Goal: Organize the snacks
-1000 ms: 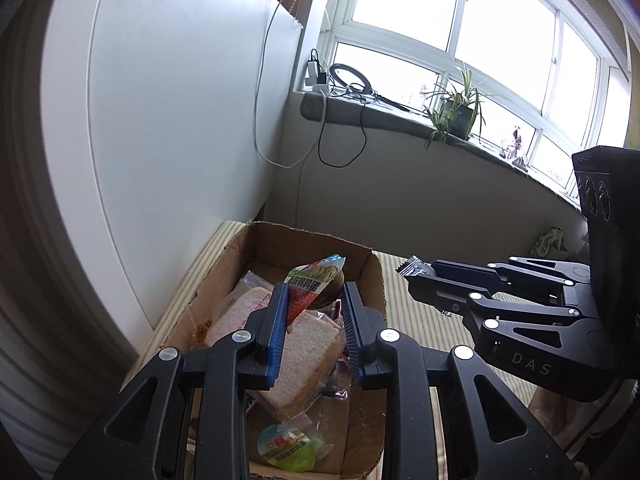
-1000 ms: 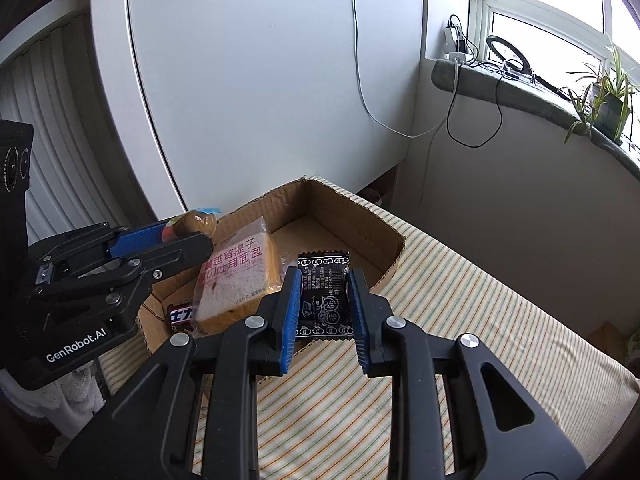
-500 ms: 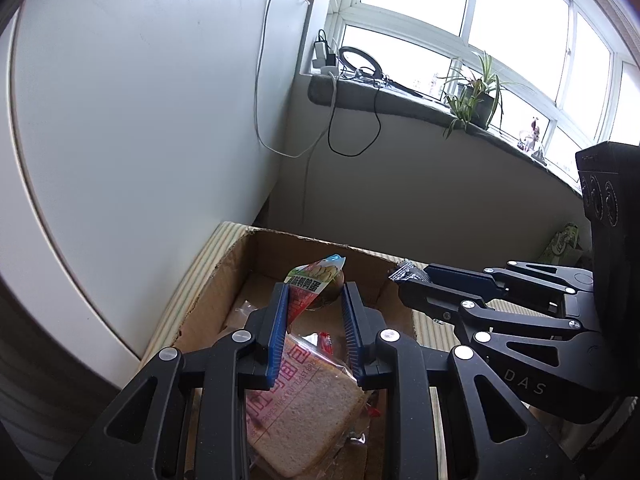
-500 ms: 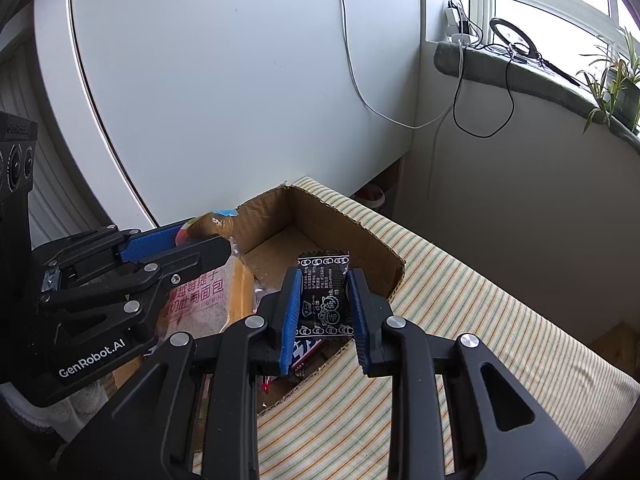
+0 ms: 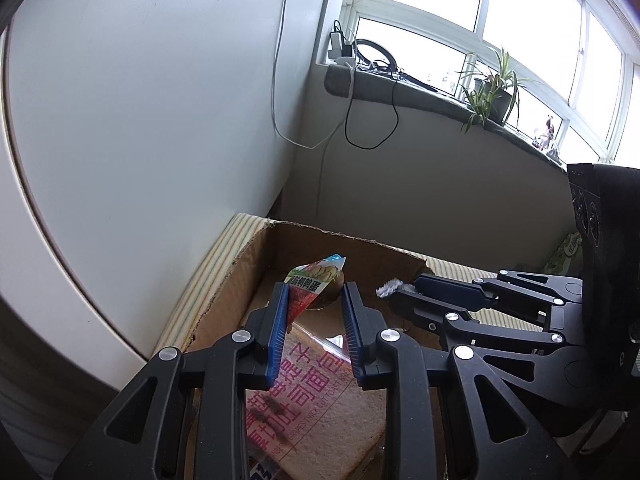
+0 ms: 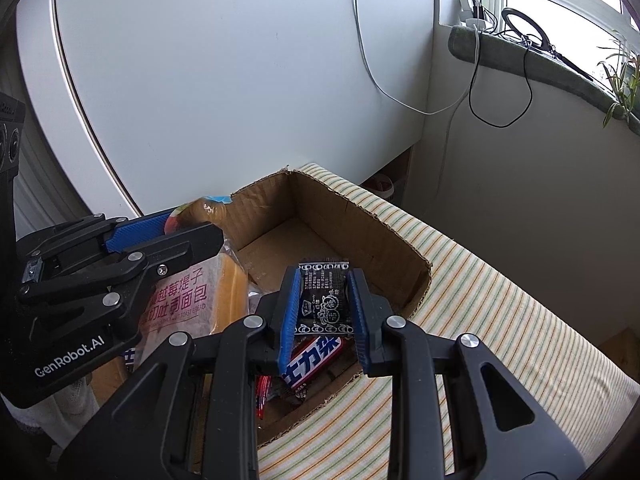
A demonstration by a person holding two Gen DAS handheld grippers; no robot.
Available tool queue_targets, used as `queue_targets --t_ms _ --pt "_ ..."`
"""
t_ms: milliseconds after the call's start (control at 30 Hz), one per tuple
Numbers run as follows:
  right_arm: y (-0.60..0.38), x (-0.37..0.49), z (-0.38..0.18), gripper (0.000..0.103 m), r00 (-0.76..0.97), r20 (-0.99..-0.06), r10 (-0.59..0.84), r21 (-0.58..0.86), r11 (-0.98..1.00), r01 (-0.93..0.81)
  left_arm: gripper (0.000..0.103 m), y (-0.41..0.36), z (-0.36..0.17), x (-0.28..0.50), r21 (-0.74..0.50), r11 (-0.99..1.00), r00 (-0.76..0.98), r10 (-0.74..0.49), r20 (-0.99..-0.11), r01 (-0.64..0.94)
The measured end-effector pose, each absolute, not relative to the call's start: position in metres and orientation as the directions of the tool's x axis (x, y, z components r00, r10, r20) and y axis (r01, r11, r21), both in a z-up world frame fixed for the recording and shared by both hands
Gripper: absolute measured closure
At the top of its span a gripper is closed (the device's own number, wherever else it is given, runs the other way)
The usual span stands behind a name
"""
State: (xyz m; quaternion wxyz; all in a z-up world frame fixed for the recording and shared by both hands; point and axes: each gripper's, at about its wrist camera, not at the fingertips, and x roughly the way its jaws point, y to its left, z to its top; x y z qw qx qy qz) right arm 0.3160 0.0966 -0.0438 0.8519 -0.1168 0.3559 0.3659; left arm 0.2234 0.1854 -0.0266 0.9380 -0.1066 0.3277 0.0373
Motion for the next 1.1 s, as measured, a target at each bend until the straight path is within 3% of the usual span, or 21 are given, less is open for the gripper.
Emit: queue_targets --t_ms 133,233,267,300,533,600,700,867,1100 --pt "0.096 0.316 -0.044 0.078 0.483 -0.692 0.537 0.053 0.705 -0.707 0.076 0.184 -0.025 0.224 -0.168 0.974 0.782 0.013 -0.624 -0.150" --pt "0.094 0.314 -0.044 0.055 0.492 -0.689 0.533 0.047 0.710 -0.703 0.075 0.184 -0.024 0.222 -0.163 0.974 0.783 0.024 -0.621 -0.159" --pt "0.092 0.312 -0.043 0.046 0.502 -0.682 0.532 0.041 0.713 -0.700 0.068 0.184 -0.024 0.223 -0.163 0.973 0.782 0.026 -0.623 -0.162" --pt "0.091 0.311 -0.042 0.043 0.509 -0.677 0.532 0.037 0.714 -0.699 0.063 0.184 -0.024 0.222 -0.164 0.973 0.782 0.027 -0.623 -0.164" --pt "0.083 0.300 -0.035 0.040 0.519 -0.670 0.531 0.034 0.721 -0.692 0.063 0.181 -0.016 0.212 -0.166 0.972 0.792 0.032 -0.609 -0.167" --pt "0.080 0.294 -0.032 0.032 0.530 -0.661 0.531 0.028 0.724 -0.689 0.063 0.180 -0.013 0.208 -0.164 0.972 0.796 0.035 -0.605 -0.167" --pt "0.075 0.284 -0.025 0.027 0.545 -0.651 0.529 0.013 0.726 -0.688 0.062 0.178 -0.007 0.200 -0.157 0.973 0.802 0.044 -0.596 -0.170" --pt "0.069 0.266 -0.015 0.020 0.564 -0.638 0.524 -0.012 0.725 -0.688 0.055 0.174 0.004 0.183 -0.151 0.973 0.817 0.057 -0.574 -0.174" --pt "0.060 0.236 -0.004 0.018 0.578 -0.621 0.530 -0.026 0.722 -0.691 0.041 0.171 0.017 0.157 -0.155 0.971 0.836 0.069 -0.544 -0.181"
